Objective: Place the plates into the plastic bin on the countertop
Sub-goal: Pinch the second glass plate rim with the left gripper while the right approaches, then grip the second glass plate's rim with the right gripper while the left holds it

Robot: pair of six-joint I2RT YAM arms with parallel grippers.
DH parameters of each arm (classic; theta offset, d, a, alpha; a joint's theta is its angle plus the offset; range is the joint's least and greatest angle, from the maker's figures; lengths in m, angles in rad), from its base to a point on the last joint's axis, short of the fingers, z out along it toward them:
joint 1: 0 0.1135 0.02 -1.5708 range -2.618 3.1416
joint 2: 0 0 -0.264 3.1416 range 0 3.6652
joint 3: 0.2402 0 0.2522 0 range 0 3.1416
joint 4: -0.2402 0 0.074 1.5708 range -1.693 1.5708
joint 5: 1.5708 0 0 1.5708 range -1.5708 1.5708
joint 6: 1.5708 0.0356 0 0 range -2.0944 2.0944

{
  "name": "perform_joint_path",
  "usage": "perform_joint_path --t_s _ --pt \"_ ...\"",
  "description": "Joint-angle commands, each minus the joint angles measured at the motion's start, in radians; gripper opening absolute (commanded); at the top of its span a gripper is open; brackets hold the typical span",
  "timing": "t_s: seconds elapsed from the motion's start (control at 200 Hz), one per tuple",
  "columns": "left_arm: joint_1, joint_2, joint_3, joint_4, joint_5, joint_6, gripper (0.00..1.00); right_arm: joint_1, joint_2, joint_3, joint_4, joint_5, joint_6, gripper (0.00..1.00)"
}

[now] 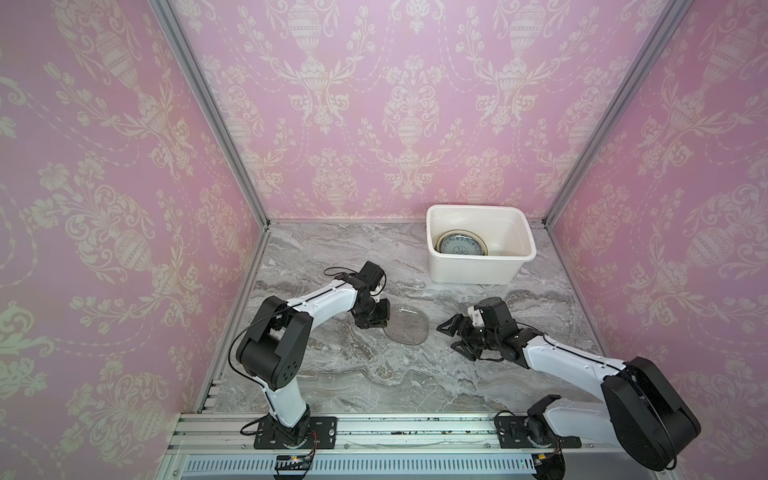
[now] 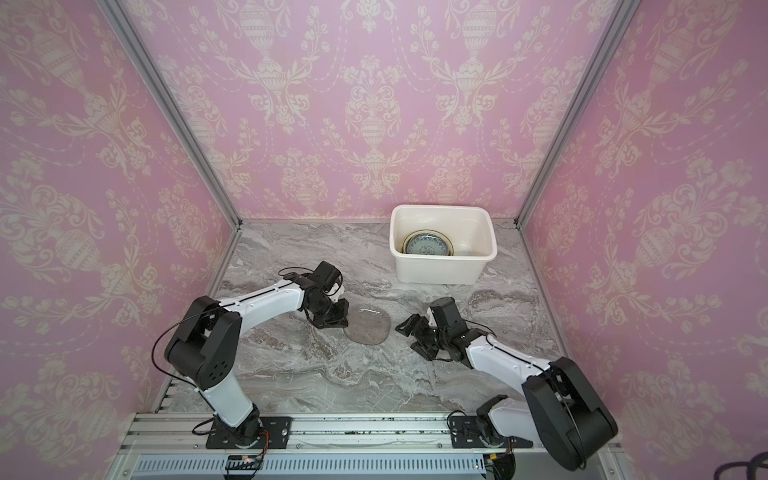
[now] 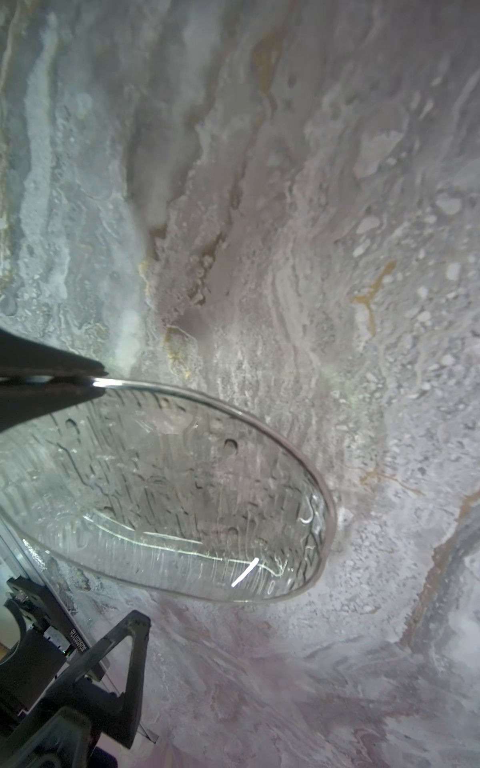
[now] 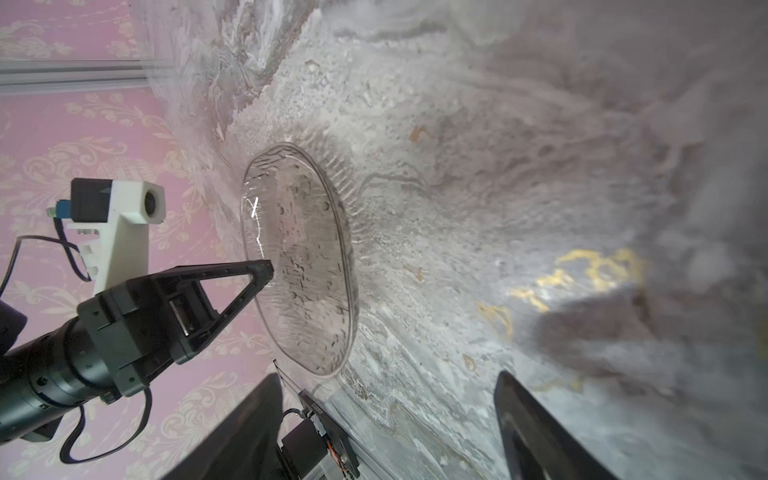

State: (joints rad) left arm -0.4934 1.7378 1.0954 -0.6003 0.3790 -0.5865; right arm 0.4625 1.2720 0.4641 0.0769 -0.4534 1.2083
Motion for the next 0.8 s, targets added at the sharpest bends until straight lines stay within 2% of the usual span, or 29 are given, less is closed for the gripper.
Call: perform_joint_path --t_s 0.0,0.25,0.485,0.796 --pt "-0.007 -0.039 -0.012 -0.039 0.054 -0.042 0.00 0.018 0.030 0.039 0.099 -0.037 -0.006 0.80" --pt "-0.026 -0.070 -0.027 -0.038 0.122 -0.091 0.00 0.050 0.063 0.028 0.161 -0.039 0.023 0.76" --pt "-0.056 -0.094 -0.016 -0.069 0.135 -0.085 0.00 0.059 0.082 0.034 0.182 -0.051 0.020 0.70" --pt "-0.077 -0.106 -0.012 -0.071 0.145 -0.090 0.00 0.064 0.113 0.035 0.224 -0.074 0.026 0.51"
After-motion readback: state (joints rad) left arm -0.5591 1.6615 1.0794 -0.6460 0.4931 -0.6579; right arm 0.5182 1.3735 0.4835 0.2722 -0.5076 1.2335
